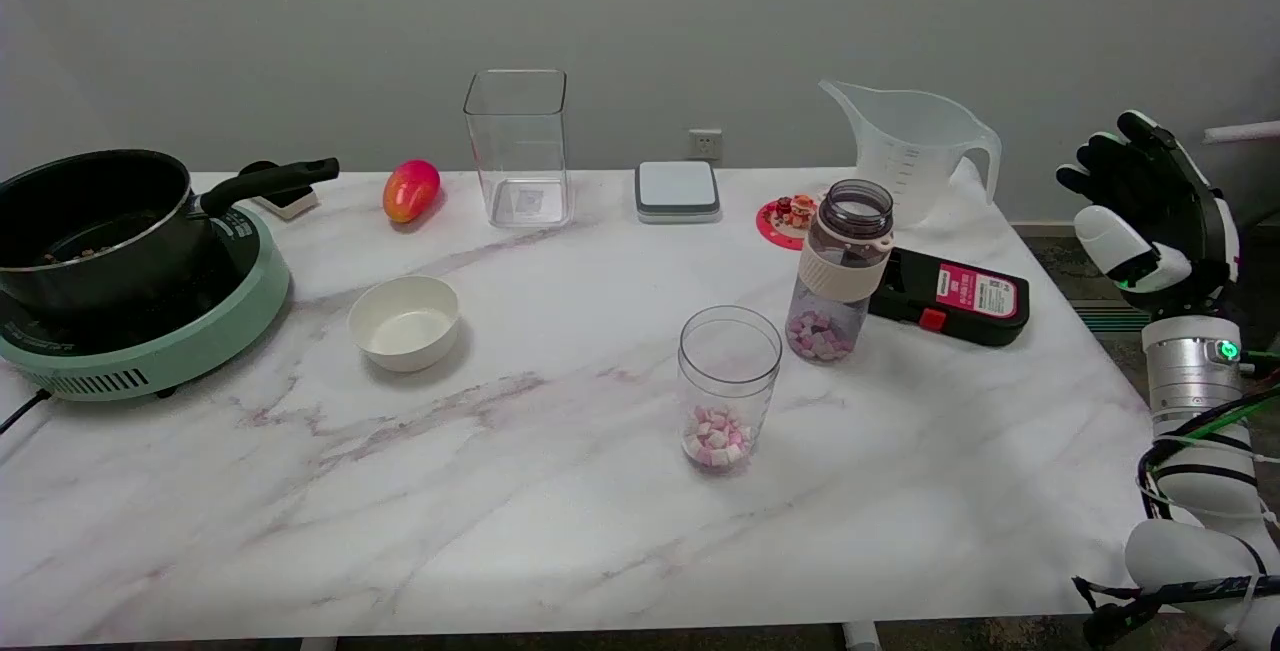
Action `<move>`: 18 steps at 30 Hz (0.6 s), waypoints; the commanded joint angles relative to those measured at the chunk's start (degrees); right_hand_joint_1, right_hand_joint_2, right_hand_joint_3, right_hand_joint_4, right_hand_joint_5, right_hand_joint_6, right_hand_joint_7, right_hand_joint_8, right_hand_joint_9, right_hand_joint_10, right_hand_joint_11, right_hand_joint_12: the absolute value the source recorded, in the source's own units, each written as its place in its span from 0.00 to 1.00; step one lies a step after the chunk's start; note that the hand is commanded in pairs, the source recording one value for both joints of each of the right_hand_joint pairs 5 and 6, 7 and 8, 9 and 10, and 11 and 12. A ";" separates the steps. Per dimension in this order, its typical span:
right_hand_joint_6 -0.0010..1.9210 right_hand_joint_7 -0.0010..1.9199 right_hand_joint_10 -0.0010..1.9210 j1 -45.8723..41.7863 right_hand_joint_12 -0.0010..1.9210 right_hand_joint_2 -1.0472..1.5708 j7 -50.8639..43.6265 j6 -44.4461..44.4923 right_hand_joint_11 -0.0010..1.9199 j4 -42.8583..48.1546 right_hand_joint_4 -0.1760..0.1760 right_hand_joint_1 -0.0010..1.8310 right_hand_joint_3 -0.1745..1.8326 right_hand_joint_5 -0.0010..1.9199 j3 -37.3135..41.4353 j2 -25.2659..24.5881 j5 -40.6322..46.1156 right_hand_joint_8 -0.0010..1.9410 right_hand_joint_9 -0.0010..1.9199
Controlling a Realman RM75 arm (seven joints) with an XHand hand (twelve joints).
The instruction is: Pick up the measuring cup.
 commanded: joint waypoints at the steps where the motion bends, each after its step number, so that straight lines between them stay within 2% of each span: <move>1: 0.27 0.34 0.31 0.99 0.36 0.32 5.21 -0.20 0.36 -0.73 0.50 0.68 0.65 0.27 -2.50 0.28 0.09 0.34 0.31; 11: 0.28 0.33 0.31 4.75 0.36 0.32 7.32 -2.11 0.36 -0.66 0.50 0.67 0.65 0.28 -7.55 -0.04 -0.47 0.33 0.31; 18: 0.26 0.35 0.30 4.63 0.35 0.33 8.08 0.11 0.35 0.39 0.50 0.67 0.63 0.26 -8.37 -0.12 -2.04 0.35 0.30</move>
